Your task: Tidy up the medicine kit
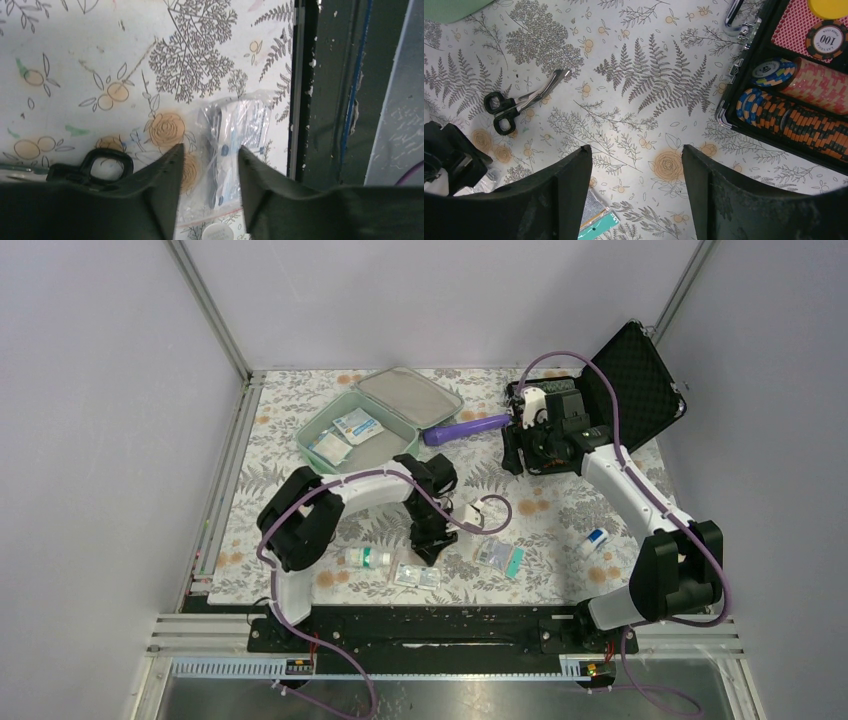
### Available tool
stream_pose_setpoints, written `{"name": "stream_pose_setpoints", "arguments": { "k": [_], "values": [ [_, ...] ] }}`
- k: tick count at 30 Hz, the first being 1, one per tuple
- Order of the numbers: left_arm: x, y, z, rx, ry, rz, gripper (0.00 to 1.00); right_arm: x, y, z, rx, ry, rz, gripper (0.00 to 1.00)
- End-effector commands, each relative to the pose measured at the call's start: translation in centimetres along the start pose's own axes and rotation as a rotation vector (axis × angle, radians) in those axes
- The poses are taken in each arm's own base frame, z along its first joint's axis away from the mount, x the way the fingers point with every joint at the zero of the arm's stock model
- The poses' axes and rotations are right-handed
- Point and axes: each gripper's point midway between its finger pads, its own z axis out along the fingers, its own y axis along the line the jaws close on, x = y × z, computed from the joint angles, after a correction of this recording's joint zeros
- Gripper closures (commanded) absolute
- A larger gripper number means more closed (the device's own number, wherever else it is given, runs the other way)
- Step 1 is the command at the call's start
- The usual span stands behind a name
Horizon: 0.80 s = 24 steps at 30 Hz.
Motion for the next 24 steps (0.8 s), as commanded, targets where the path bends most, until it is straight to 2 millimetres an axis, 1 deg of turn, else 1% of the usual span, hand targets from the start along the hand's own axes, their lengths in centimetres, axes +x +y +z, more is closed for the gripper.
{"name": "stream_pose_setpoints", "arguments": {
  "k": [1, 3, 4, 6, 8, 11, 14, 17, 21, 23, 24],
  "values": [
    [-1.3, 1.9, 0.3, -0.074, -0.003, 0.018, 0.72, -0.7, 0.0, -1.2, -0.002, -0.052, 0.014, 0.27],
    [-1.4, 2.0, 0.4, -0.069, -0.003, 0.027, 0.83, -0.5, -0.1, -1.3, 0.0, -0.051, 0.018, 0.27],
    [-1.4, 2.0, 0.3, -0.066, -0.005, 0.034, 0.9, -0.5, -0.2, -1.3, 0.001, -0.051, 0.018, 0.27],
    [-1.5, 2.0, 0.0, -0.064, -0.014, 0.038, 0.99, -0.5, -0.3, -1.3, 0.003, -0.051, 0.02, 0.27],
    [-1.8, 2.0, -0.6, -0.053, -0.047, 0.035, 1.0, -0.7, -0.4, -1.2, 0.005, -0.052, 0.021, 0.28],
    [-3.1, 2.4, -2.5, -0.035, -0.141, -0.008, 1.0, -1.0, -0.6, -1.2, 0.005, -0.046, 0.019, 0.28],
    [-5.5, 2.9, -6.0, -0.022, -0.283, -0.036, 1.0, -1.6, -0.7, -1.3, 0.004, -0.041, 0.001, 0.27],
    [-7.7, 4.0, -10.5, -0.064, -0.407, -0.026, 1.0, -2.1, -1.0, -1.4, 0.007, -0.035, -0.02, 0.28],
    [-8.5, 5.8, -14.9, -0.169, -0.473, -0.002, 1.0, -2.9, -1.3, -0.9, 0.003, -0.017, -0.017, 0.28],
    [-8.6, 7.1, -17.3, -0.228, -0.501, -0.014, 1.0, -3.8, -1.4, -0.8, 0.003, -0.029, -0.022, 0.28],
    [-8.5, 8.0, -18.9, -0.262, -0.522, -0.036, 1.0, -4.2, -1.5, -0.7, 0.005, -0.031, -0.024, 0.28]
  ]
}}
